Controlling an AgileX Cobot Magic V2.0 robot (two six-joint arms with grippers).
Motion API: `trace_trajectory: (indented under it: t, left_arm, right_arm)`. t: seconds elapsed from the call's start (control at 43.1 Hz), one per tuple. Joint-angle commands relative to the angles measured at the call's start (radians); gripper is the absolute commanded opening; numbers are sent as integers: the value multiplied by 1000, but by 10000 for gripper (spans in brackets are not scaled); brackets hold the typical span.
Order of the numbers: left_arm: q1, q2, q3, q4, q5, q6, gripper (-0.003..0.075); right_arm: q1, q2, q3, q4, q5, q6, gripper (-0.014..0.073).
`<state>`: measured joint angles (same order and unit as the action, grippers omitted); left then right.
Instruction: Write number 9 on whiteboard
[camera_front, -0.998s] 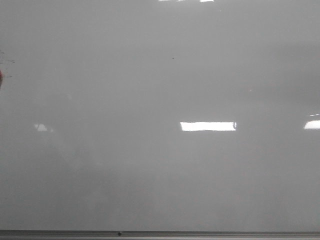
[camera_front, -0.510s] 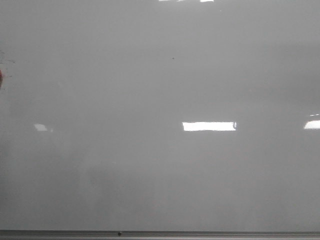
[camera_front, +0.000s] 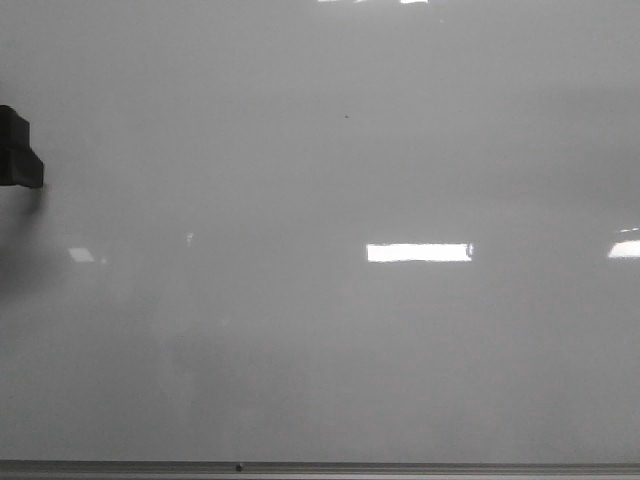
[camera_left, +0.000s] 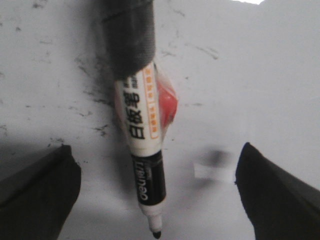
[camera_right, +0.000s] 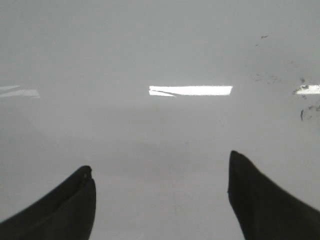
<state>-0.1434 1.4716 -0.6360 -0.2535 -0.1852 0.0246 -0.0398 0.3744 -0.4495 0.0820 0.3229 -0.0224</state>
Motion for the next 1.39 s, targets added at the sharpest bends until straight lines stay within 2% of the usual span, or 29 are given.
trace_trajectory:
  t: [0.0, 0.186, 0.441, 0.673, 0.742, 0.812, 0.882, 1.044, 1.137, 1.206, 1.369]
  left_arm:
    - [-3, 1, -33, -7, -120, -4, 549]
    - [-3, 33, -33, -7, -191, -4, 371]
    - [-3, 65, -33, -7, -193, -4, 138]
    - [-3, 65, -33, -7, -215, -4, -20]
    - [-3, 60, -33, -7, -204, -4, -19]
    - [-11, 34, -40, -7, -141, -4, -19]
    - [-28, -17, -67, -1, -2, -4, -19]
    - [-90, -123, -179, 54, 340, -1, -19]
    - [-149, -158, -245, 76, 441, 14, -19]
    - [-195, -182, -282, 75, 495, 62, -19]
    - [-334, -228, -356, 69, 687, 270, -19]
  right_arm:
    - [-5, 15, -35, -1, -83, -1, 571]
    - [-5, 15, -35, -1, -92, -1, 571]
    - [-5, 15, -35, -1, -108, -1, 571]
    - [-5, 15, -35, -1, -114, -1, 571]
    - [-5, 15, -35, -1, -112, -1, 571]
    - [-5, 15, -35, -1, -104, -1, 571]
    - [-5, 15, -37, -1, -83, -1, 571]
    - [-5, 73, -112, 2, 55, -3, 571]
    - [5, 139, -176, 4, 128, -26, 571]
    - [34, 189, -233, 21, 191, -66, 571]
    - [153, 299, -368, 112, 353, -224, 571]
